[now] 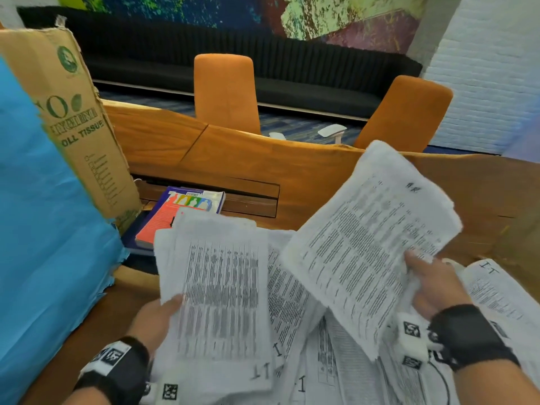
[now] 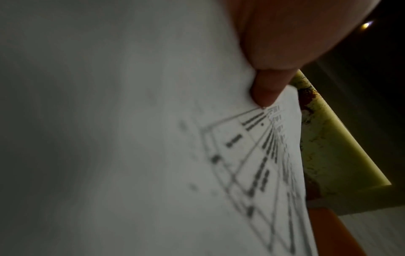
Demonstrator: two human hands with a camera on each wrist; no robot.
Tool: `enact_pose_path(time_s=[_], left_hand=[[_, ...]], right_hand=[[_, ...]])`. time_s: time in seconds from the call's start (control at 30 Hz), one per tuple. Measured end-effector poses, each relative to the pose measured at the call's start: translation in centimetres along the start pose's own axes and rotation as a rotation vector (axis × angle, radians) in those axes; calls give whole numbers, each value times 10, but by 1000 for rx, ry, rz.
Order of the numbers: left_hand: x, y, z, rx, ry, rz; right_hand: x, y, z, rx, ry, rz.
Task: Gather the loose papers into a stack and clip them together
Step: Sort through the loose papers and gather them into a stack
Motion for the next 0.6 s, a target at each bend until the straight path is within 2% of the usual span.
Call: enact_pose_path(time_s=[0.13,0.27,0.37,0.47,0.6], left_hand=[[-42,7,2,44,23,-66],[-76,8,-22,107,-33,-149],[-93,10,-43,218,124,-231],[-107,17,-44,231,-23,-304],[-116,18,-35,69,-335,-265]], right_hand=[[-66,16,55,-153,133,-236],[-83,14,132,-309,668,-274],[-96,16,162,-355,916,-319],[-102,24,179,-398,948,-327],[-88,33,191,-442,846,-292]])
Point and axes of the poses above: each hand's wrist, its own y-axis away from the middle knuckle, its own x-axis out of the back of the hand, z = x × y, the point moved 10 cm from there along -y, towards the middle knuckle, and after that the axes turned 6 degrees about -z, right-handed, at the moved point
